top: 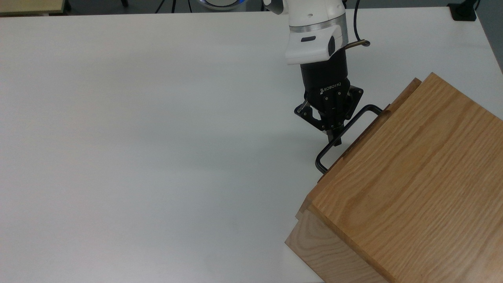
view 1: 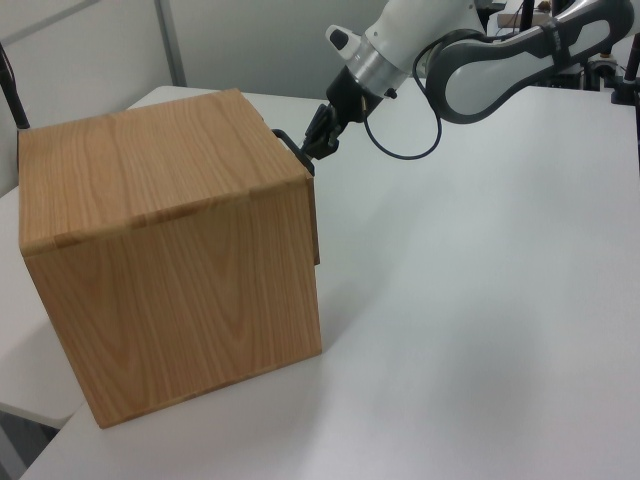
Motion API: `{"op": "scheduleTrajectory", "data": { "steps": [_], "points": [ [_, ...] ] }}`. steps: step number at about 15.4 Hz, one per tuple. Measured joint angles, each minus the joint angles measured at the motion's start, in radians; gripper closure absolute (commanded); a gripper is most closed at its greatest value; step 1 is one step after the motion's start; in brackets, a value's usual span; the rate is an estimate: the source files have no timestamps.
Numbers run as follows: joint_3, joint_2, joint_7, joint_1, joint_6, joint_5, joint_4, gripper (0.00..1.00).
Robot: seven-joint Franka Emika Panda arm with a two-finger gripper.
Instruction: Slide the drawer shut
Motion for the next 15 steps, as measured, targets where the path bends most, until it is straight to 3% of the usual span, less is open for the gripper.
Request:
{"op": "scheduleTrajectory", "data": {
  "steps": [10,15],
  "points": [
    [-0.001,0.010,0.030,-0.002,0.035,0.031,-0.001,1.00],
    [-0.013,-0.004,0.002,-0.092,-0.232,0.029,0.003,1.00]
  ]
}}
